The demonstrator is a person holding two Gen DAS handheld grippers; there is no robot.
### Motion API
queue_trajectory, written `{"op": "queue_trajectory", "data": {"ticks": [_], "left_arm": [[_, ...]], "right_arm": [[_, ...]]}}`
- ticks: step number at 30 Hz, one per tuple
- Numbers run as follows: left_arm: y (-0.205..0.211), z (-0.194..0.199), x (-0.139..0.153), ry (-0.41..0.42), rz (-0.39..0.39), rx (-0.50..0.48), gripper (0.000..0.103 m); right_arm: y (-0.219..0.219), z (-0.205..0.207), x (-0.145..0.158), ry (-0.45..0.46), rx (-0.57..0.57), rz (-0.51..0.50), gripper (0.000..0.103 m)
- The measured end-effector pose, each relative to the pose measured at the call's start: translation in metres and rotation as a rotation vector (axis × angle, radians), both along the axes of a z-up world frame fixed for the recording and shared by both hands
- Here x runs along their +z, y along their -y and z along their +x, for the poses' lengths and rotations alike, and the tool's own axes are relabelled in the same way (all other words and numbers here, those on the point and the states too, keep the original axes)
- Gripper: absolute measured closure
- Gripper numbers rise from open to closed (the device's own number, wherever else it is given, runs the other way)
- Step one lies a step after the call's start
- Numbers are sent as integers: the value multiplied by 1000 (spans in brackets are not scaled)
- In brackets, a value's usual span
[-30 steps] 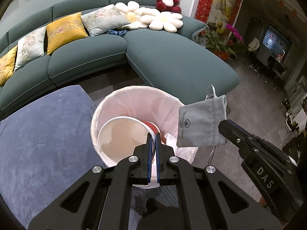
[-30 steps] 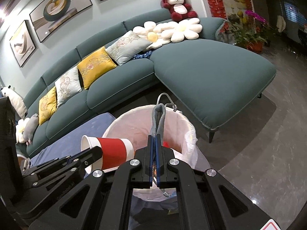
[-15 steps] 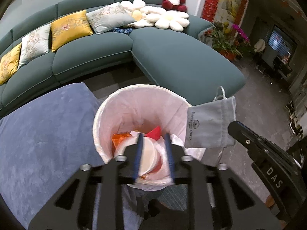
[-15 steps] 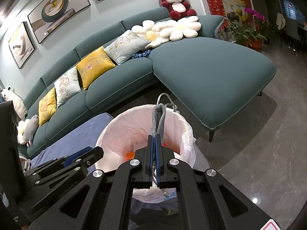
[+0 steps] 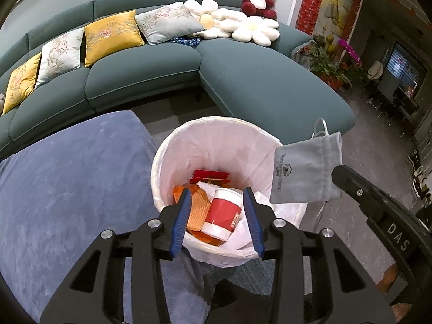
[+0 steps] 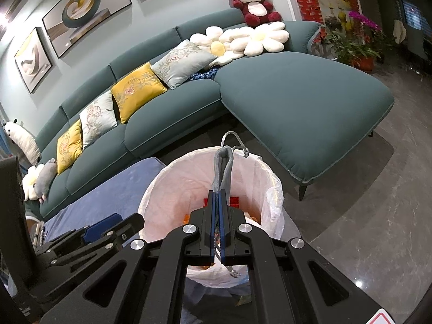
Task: Collect trash
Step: 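Carry the paper cup and grey pouch over the wastebasket and open both tools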
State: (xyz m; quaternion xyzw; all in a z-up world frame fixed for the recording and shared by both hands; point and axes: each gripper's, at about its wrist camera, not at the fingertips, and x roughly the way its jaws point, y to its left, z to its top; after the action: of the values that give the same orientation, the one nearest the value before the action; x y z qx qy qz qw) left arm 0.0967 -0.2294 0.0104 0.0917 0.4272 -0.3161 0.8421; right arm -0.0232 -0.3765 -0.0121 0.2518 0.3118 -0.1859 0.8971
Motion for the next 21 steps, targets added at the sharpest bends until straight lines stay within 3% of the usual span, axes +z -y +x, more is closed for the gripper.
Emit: {"op": "queue_trajectory", "data": {"ticks": [21], "left_arm": [[-15, 6, -4, -9, 12, 37, 65]], "right_arm": [[-10, 18, 5, -12, 49, -21, 100]]}}
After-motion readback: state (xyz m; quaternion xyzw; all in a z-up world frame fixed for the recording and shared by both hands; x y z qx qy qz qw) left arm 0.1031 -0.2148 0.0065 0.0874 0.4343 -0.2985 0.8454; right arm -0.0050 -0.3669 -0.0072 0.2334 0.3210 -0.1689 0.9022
